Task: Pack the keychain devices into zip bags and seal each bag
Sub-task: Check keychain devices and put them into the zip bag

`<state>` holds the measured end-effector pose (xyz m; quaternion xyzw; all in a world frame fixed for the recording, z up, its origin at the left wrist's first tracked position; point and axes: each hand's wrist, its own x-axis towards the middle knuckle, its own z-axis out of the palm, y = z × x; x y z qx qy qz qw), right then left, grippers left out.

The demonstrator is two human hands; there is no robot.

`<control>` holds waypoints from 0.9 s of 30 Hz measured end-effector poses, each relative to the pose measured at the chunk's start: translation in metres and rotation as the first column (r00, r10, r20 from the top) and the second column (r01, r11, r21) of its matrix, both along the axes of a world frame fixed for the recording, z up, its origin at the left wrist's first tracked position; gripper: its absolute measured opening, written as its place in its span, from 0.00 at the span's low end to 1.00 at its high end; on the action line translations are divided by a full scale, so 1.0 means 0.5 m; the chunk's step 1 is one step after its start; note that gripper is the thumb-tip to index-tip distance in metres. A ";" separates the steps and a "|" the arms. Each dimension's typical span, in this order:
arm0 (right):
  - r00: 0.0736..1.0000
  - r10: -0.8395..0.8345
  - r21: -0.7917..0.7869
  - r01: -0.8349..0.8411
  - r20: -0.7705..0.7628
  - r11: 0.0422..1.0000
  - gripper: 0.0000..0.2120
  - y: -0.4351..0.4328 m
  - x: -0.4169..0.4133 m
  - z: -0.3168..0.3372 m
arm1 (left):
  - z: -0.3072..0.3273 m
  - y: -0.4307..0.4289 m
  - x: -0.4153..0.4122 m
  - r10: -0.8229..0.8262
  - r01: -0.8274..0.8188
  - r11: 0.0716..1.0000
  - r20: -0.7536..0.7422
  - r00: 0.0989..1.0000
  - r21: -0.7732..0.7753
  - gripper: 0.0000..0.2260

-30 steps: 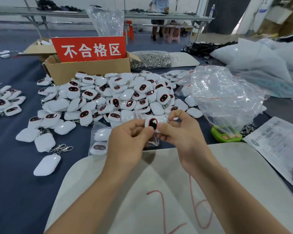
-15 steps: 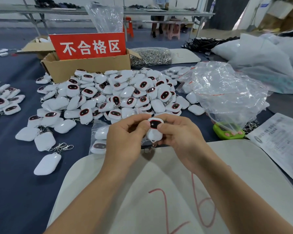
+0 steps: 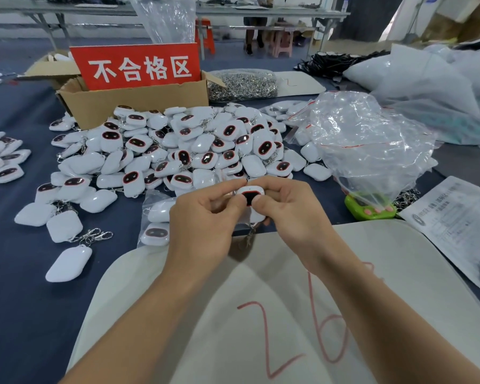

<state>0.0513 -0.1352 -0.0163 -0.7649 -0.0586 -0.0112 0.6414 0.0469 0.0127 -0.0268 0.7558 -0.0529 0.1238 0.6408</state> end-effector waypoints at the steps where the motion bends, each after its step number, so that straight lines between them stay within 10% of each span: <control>1: 1.000 0.004 -0.022 -0.004 0.001 1.000 0.13 0.000 0.000 0.000 | -0.001 0.001 0.002 0.008 -0.008 1.000 0.005 1.000 -0.004 0.17; 27: 0.999 -0.013 -0.022 0.014 0.045 1.000 0.19 0.010 0.007 -0.018 | -0.005 0.005 0.011 0.062 -0.062 0.998 -0.005 0.998 0.001 0.09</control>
